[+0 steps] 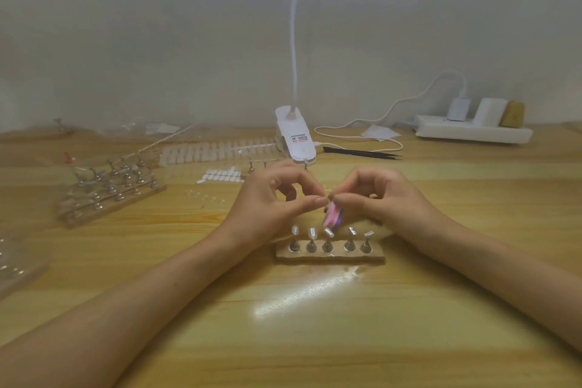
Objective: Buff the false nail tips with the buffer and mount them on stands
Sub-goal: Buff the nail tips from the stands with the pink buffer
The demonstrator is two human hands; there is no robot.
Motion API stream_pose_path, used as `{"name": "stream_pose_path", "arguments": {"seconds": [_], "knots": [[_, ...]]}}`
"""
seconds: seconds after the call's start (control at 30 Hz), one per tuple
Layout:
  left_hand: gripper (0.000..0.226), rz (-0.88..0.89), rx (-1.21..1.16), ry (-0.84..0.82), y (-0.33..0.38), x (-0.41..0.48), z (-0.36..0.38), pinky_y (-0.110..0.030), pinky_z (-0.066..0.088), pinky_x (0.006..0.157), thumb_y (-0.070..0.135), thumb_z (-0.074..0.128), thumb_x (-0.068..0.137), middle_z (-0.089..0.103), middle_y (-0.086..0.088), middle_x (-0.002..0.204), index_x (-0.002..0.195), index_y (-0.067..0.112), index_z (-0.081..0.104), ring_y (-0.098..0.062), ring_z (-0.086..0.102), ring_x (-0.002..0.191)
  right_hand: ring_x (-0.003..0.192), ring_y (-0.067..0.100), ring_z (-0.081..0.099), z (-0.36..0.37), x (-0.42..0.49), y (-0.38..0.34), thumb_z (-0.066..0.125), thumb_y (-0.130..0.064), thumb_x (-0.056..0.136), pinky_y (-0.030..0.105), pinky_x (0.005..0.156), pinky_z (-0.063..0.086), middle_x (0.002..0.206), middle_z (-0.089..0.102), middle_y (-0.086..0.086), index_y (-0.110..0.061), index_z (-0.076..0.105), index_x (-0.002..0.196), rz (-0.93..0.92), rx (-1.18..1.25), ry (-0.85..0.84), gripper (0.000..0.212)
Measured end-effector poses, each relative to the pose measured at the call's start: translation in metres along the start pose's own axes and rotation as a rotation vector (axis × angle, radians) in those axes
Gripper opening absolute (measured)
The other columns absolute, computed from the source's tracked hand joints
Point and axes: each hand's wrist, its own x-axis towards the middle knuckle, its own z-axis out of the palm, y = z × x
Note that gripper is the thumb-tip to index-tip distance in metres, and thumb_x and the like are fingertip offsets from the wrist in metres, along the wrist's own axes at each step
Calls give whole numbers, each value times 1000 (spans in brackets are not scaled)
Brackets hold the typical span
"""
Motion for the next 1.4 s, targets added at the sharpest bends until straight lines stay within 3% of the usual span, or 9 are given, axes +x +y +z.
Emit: {"name": "stream_pose_path", "arguments": {"seconds": [0.33, 0.47, 0.63, 0.8, 0.9, 1.03, 1.17, 1.27, 1.4], "knots": [[7, 11, 4, -12, 1, -1, 0, -7, 40, 64, 12, 80, 79, 65, 19, 80, 76, 15, 73, 5, 55, 71, 50, 17, 54, -3, 1, 0, 72, -30, 81, 20, 42, 39, 96, 74, 23, -6, 64, 90, 6, 42, 112, 26], [9, 22, 21, -3, 0, 0, 0, -7, 41, 64, 13, 79, 79, 65, 16, 82, 75, 18, 73, 5, 55, 73, 68, 23, 73, 1, -1, -1, 72, -30, 80, 13, 45, 40, 87, 77, 11, -10, 67, 87, 20, -16, -16, 22], [5, 26, 31, -38, -1, 1, 0, -11, 42, 67, 16, 79, 79, 65, 16, 84, 77, 17, 74, 2, 54, 72, 77, 44, 65, -2, 0, -3, 73, -32, 80, 50, 63, 51, 92, 75, 20, 1, 65, 95, 14, 16, 63, 37], [8, 36, 29, 10, -2, 1, 0, -7, 41, 64, 14, 79, 80, 65, 12, 84, 76, 18, 73, 4, 55, 73, 70, 30, 55, 0, 0, -4, 70, -26, 88, 20, 49, 39, 87, 77, 9, 0, 66, 94, 14, -30, 64, 26], [7, 54, 50, -28, -2, 1, 1, -8, 40, 62, 16, 79, 79, 64, 11, 84, 76, 18, 74, 2, 53, 69, 68, 19, 68, 3, -3, -6, 71, -27, 85, 17, 49, 40, 82, 77, 3, -10, 68, 87, 15, -47, -1, 17], [6, 52, 10, -73, -1, 0, 1, -8, 39, 60, 16, 80, 79, 66, 15, 84, 76, 18, 75, 0, 52, 68, 70, 34, 54, -2, -1, -5, 72, -34, 77, 21, 47, 39, 92, 75, 19, -8, 64, 89, 12, 29, 126, 29], [10, 41, 0, -3, -1, 0, -1, -9, 40, 62, 14, 79, 79, 67, 14, 82, 75, 21, 73, 3, 55, 72, 76, 28, 75, 5, -6, -6, 73, -19, 82, 27, 64, 56, 85, 76, 16, -6, 66, 86, 4, 27, -117, 15], [8, 28, -5, -13, 0, 0, 0, -8, 40, 62, 14, 80, 79, 66, 17, 80, 75, 19, 74, 3, 56, 72, 77, 27, 71, 2, -3, -6, 70, -19, 89, 31, 60, 49, 87, 76, 15, -1, 65, 91, 0, 38, 35, 19], [7, 19, 30, -34, 2, -1, 0, -8, 40, 62, 18, 80, 78, 66, 16, 83, 75, 22, 74, 1, 54, 71, 80, 17, 72, 1, -2, -8, 68, -15, 90, 15, 63, 50, 85, 77, 13, -1, 65, 89, 9, 42, 9, 14]]}}
